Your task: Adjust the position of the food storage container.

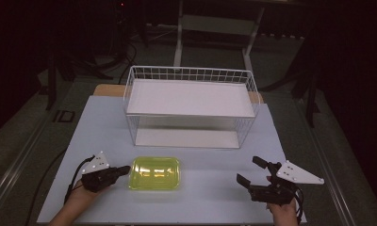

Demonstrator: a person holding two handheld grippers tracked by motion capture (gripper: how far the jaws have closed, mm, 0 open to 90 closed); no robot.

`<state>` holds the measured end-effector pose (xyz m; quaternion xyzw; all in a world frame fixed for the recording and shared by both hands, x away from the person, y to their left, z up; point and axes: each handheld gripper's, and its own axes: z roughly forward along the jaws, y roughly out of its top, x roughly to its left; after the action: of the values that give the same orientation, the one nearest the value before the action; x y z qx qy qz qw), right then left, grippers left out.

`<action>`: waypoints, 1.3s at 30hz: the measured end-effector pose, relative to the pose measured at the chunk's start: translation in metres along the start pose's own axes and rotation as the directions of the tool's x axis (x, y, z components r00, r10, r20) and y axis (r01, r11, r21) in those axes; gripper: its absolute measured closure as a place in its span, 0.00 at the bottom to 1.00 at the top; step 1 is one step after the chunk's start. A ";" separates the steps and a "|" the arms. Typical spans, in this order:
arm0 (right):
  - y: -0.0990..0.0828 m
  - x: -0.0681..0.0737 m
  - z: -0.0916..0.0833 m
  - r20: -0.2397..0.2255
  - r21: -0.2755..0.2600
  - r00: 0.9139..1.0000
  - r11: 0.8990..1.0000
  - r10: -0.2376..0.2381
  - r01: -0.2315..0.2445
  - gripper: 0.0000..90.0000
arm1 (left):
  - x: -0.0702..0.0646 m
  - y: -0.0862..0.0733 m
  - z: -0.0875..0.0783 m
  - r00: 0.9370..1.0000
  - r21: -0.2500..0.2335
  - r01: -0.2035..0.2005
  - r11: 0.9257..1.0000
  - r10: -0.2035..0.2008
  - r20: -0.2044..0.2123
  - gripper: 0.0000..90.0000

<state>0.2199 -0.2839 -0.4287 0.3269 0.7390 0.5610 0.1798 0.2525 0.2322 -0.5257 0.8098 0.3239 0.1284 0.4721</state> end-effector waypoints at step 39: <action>-0.001 -0.002 0.001 -0.003 0.007 1.000 1.000 -0.001 0.001 0.15 | -0.044 0.035 0.063 0.988 -0.010 -0.055 0.998 0.056 0.143 1.00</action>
<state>0.2218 -0.2844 -0.4305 0.3262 0.7415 0.5588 0.1777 0.2654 0.1483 -0.5245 0.8242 0.2663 0.0840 0.4927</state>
